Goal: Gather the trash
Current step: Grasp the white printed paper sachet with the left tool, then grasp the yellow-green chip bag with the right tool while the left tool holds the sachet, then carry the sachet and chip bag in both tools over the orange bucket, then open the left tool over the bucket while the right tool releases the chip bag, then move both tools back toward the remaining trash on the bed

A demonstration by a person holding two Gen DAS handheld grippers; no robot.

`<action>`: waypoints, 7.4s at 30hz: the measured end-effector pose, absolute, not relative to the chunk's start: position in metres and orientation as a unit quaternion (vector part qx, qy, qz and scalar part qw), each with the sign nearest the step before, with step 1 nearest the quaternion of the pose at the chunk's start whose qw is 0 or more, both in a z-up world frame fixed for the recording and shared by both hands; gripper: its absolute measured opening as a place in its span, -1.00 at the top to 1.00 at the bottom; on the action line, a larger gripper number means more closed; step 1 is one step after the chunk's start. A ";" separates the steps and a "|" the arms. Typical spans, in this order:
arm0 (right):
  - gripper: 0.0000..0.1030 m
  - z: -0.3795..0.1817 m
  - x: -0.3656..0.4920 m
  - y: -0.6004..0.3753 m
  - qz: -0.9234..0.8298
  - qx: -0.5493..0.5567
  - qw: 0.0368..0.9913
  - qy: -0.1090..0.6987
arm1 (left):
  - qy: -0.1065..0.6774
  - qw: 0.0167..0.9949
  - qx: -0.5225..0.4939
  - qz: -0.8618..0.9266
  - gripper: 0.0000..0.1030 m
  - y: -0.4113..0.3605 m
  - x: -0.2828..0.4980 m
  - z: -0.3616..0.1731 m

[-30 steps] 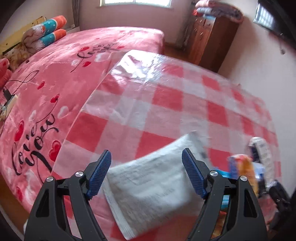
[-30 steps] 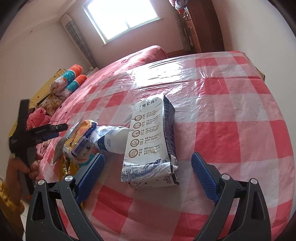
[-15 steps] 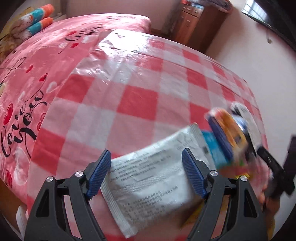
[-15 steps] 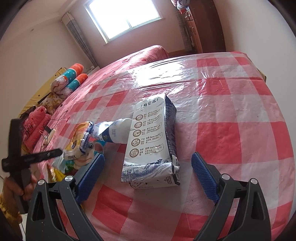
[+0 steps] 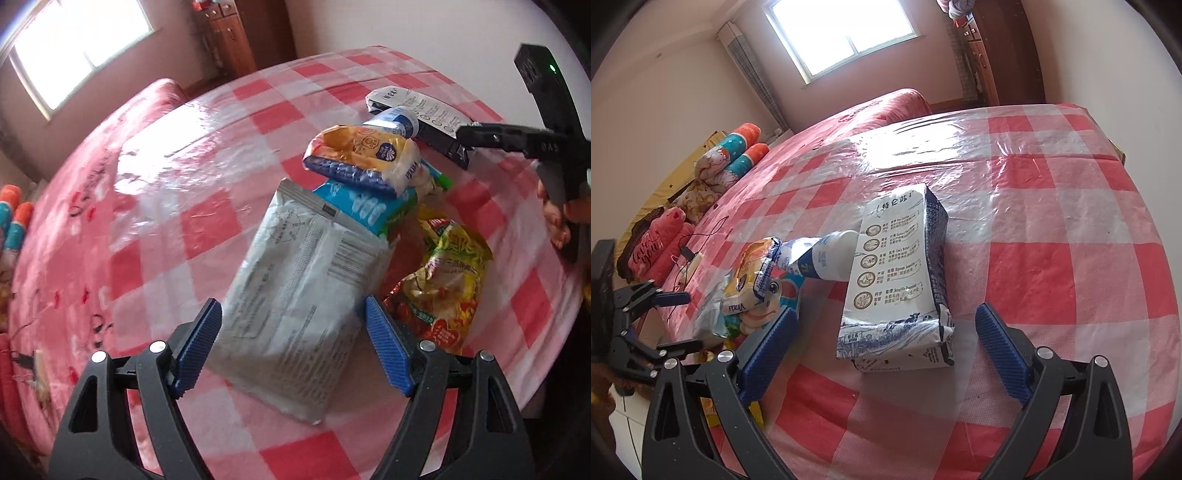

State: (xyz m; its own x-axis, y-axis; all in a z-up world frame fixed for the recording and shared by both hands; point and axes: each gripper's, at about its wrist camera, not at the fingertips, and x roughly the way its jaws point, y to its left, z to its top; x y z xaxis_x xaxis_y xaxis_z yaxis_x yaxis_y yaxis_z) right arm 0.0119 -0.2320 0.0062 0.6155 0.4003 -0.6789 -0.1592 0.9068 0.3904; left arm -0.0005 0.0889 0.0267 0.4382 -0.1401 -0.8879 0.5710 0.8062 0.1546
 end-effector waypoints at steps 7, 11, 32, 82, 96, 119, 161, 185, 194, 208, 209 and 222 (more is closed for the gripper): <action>-0.86 0.010 -0.006 -0.229 0.179 0.141 0.887 0.402 | 0.494 0.816 0.181 -0.241 -0.71 0.090 0.018 0.010; -0.86 0.017 -0.024 -0.213 0.204 0.127 0.886 0.396 | 0.491 0.822 0.152 -0.245 -0.71 0.093 0.021 0.005; -0.87 0.006 -0.044 -0.121 0.334 0.056 0.834 0.436 | 0.502 0.815 0.192 -0.216 -0.83 0.101 0.040 -0.002; 0.42 0.018 -0.069 -0.115 0.311 0.018 0.867 0.390 | 0.444 0.886 -0.069 -0.111 -0.10 0.148 -0.094 0.008; 0.47 0.029 -0.078 -0.137 0.293 0.058 0.877 0.378 | 0.429 0.890 -0.107 -0.110 -0.10 0.161 -0.122 0.010; 0.48 0.045 -0.093 -0.140 0.311 0.139 0.853 0.395 | 0.399 0.887 -0.198 -0.123 0.01 0.204 -0.161 0.021; -0.77 0.031 -0.162 0.093 0.457 -0.016 0.772 0.442 | 0.399 0.847 -0.316 0.154 -0.64 0.398 -0.295 -0.052; -0.86 0.057 -0.107 -0.044 0.316 0.015 0.891 0.325 | 0.377 0.901 -0.193 0.095 -0.70 0.300 -0.229 0.009; -0.86 0.057 -0.094 -0.084 0.271 0.035 0.911 0.308 | 0.418 0.891 -0.166 0.063 -0.70 0.264 -0.202 0.011; -0.86 0.052 -0.075 -0.147 0.217 0.081 0.925 0.303 | 0.424 0.898 -0.118 0.018 -0.70 0.199 -0.166 0.024; -0.86 0.052 -0.073 -0.151 0.213 0.085 0.925 0.304 | 0.425 0.898 -0.115 0.015 -0.70 0.196 -0.164 0.024; -0.86 0.040 -0.050 -0.207 0.167 0.145 0.919 0.326 | 0.440 0.894 -0.083 -0.031 -0.70 0.137 -0.128 0.029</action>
State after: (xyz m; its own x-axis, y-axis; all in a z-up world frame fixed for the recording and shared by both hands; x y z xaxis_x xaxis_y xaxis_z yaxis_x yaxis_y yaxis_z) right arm -0.0505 -0.2074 0.0404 0.7315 0.4021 -0.5506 -0.2132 0.9020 0.3754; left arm -0.1278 0.1368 0.0291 0.6111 -0.1275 -0.7812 -0.0183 0.9844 -0.1750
